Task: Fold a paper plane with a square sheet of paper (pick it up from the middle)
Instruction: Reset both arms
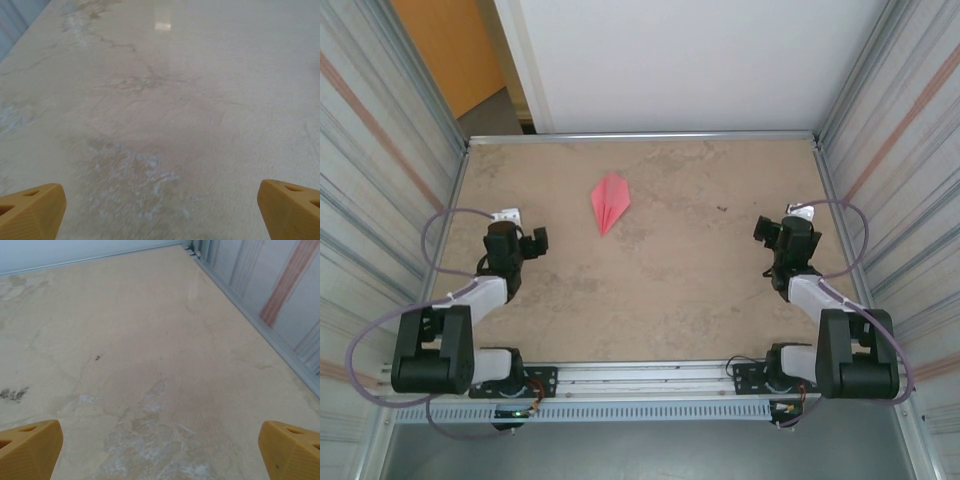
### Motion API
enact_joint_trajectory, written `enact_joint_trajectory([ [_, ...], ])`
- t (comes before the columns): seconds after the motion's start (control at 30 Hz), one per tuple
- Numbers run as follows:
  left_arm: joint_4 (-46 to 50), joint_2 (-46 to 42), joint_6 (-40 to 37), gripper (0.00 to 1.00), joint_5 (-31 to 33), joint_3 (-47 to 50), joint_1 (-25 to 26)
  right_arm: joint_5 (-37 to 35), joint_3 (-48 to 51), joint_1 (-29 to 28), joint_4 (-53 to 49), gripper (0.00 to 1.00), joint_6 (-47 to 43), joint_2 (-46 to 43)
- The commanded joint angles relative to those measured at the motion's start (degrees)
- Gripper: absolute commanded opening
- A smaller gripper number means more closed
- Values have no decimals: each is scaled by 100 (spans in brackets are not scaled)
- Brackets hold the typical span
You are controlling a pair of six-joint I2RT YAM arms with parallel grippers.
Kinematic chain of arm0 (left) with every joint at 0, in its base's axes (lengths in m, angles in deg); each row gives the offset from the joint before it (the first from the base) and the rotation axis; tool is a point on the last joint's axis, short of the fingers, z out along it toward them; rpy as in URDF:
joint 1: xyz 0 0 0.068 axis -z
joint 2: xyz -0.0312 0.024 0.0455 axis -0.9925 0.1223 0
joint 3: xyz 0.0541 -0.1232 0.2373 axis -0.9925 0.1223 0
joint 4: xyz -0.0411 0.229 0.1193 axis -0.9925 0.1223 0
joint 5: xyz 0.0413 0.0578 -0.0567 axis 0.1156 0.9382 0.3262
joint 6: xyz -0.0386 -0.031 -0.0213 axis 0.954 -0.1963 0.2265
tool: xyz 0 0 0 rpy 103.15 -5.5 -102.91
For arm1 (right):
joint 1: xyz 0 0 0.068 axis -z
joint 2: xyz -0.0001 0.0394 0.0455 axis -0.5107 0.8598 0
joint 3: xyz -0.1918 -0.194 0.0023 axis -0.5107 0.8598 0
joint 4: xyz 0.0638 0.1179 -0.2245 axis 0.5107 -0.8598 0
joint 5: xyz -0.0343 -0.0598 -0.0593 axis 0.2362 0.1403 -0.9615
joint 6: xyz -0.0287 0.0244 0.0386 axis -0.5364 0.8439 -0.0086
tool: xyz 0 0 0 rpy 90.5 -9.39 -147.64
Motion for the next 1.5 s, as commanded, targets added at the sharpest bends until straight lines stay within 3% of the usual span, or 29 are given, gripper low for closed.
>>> enact_joint_trajectory([
  [0.0,-1122,140,-553,99,-865,105,-50,1002,96,265,879,99,-44,129],
  [0.2,-2128,583,-721,99,-1145,379,-127,1579,150,256,1353,99,-231,724],
  [0.47,-2372,1193,-698,99,-1115,191,-134,1237,218,-161,2413,99,-633,1762],
  [0.63,-1981,1195,-730,99,-1153,18,-149,1439,17,63,1903,99,-408,1709],
  [1.47,-1918,1236,-792,99,-1031,-42,-57,1440,6,67,1905,99,-403,1728],
])
